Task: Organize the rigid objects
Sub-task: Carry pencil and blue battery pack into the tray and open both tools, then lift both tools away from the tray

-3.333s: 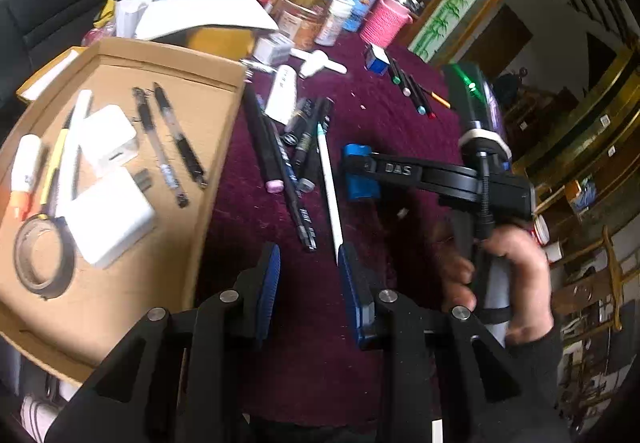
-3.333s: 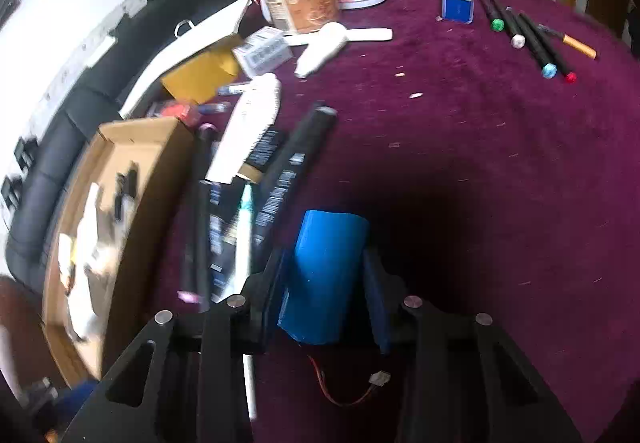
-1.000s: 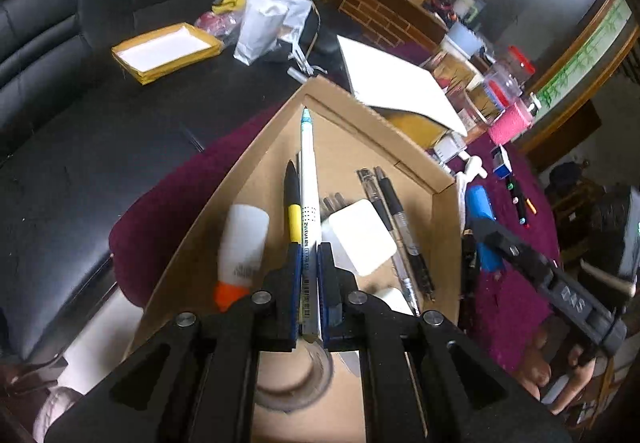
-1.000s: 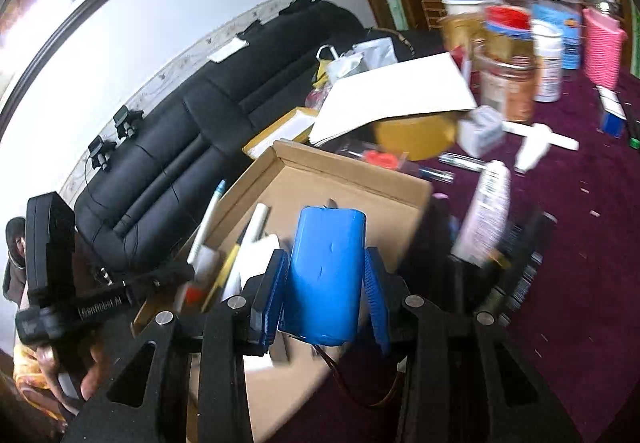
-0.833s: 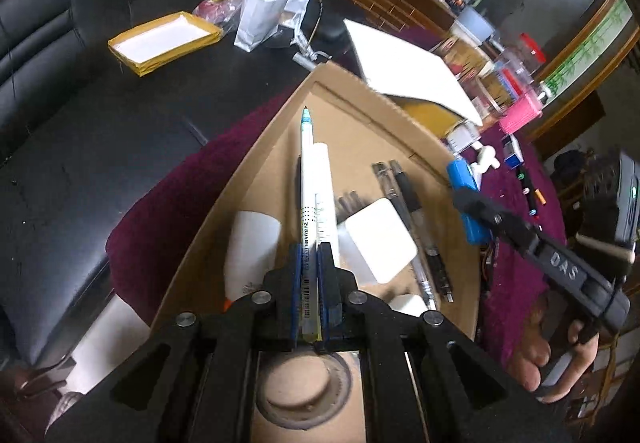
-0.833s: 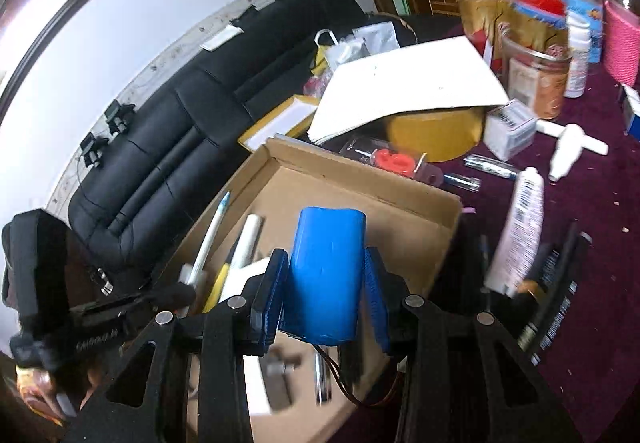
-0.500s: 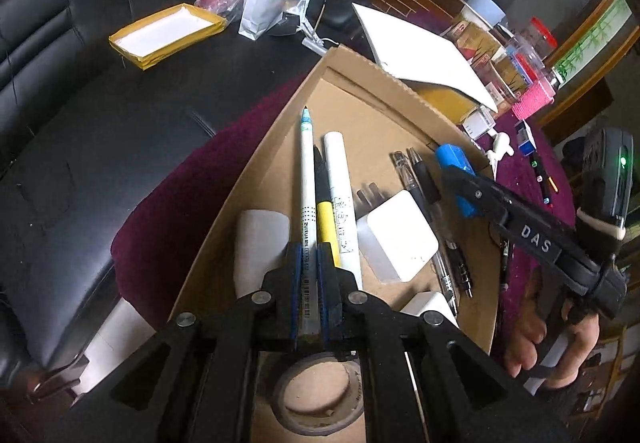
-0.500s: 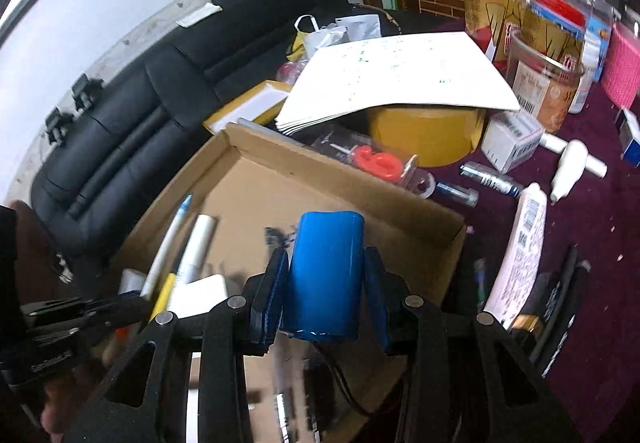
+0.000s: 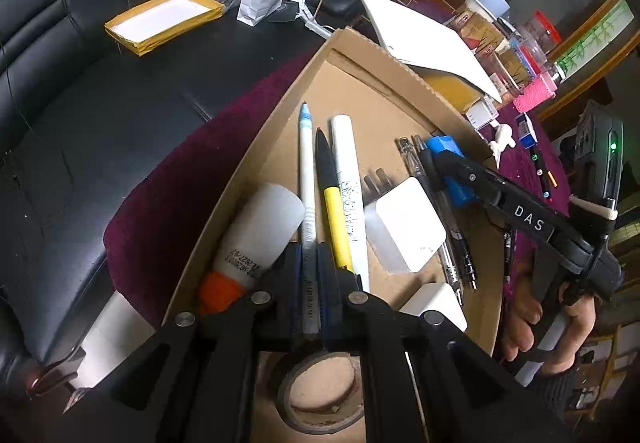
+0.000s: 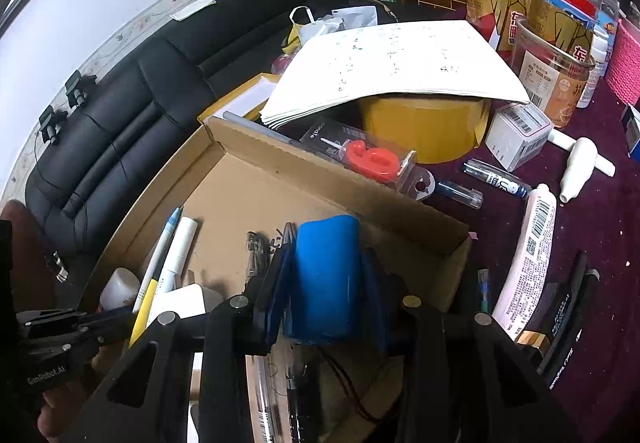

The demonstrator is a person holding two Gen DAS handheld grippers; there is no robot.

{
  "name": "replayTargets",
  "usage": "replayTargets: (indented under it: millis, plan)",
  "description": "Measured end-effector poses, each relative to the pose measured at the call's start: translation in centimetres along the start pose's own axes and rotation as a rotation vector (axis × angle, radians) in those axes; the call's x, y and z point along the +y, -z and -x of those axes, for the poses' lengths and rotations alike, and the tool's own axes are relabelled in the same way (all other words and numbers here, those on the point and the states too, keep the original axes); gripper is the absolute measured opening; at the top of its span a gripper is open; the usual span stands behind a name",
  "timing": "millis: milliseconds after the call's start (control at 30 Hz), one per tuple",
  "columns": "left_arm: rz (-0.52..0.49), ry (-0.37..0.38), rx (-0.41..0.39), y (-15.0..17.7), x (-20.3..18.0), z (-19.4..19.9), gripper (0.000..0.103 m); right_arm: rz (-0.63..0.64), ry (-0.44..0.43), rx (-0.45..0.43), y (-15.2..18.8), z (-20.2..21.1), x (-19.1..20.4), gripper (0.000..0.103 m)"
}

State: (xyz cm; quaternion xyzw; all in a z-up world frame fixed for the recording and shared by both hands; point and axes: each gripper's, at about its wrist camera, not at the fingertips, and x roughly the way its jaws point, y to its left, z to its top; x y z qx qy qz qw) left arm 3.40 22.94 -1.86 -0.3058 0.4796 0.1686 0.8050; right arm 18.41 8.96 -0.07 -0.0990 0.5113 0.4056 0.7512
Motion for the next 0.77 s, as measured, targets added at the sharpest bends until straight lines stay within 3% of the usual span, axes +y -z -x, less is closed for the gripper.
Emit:
replayTargets:
  millis: [233,467,600,767]
  plan:
    - [-0.022,-0.027,-0.038,0.8,-0.2,0.8,0.014,-0.036,-0.054,-0.016,0.0,0.7,-0.6,0.040]
    - [-0.175,-0.287,-0.174,3.7,-3.6,2.3,0.014,-0.032,-0.133,-0.073,2.1,4.4,0.3,0.050]
    - [-0.190,-0.273,-0.193,5.6,-5.0,2.7,0.014,0.015,-0.158,-0.088,5.3,6.7,0.8,0.058]
    - [-0.168,-0.296,-0.242,7.0,-6.0,3.3,0.014,0.041,-0.055,-0.092,9.4,8.0,0.2,0.058]
